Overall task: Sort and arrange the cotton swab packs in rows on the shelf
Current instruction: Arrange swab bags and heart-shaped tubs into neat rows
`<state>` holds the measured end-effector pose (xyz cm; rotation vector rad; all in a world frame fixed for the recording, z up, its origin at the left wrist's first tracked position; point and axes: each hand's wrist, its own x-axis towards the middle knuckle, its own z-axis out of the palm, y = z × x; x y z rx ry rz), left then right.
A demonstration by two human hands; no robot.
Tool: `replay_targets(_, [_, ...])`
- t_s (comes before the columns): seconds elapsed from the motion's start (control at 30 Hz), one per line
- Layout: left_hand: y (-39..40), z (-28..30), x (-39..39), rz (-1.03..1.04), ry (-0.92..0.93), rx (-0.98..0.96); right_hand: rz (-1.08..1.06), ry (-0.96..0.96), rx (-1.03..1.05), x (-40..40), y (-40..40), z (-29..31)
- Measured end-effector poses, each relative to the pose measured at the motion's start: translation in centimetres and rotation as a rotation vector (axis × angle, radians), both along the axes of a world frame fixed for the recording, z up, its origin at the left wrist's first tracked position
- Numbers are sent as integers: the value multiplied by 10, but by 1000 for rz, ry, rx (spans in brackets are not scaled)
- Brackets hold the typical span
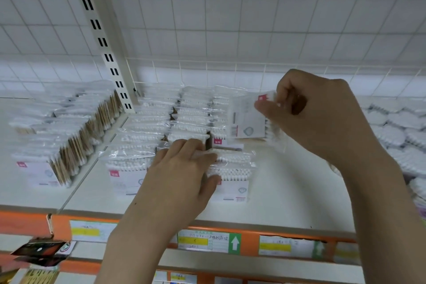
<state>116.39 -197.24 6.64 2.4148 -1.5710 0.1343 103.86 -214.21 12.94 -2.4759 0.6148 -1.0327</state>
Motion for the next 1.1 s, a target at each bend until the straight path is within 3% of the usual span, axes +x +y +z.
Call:
replay_targets(0.17, [-2, -5, 3, 62, -12, 41, -27, 104, -71, 5, -4, -4])
replay_targets(0.4, [-3, -8, 1, 89, 13, 21, 87, 91, -53, 13, -12, -5])
replay_targets(0.67, [-9, -10, 2, 107, 28, 12, 247, 273, -116, 26, -13, -13])
replay_targets(0.83, [-15, -8, 3, 103, -9, -11, 259, 265, -184, 33, -6, -25])
replay_targets(1.1, [-15, -8, 3, 97, 33, -11, 238, 165, -126, 35, -3, -34])
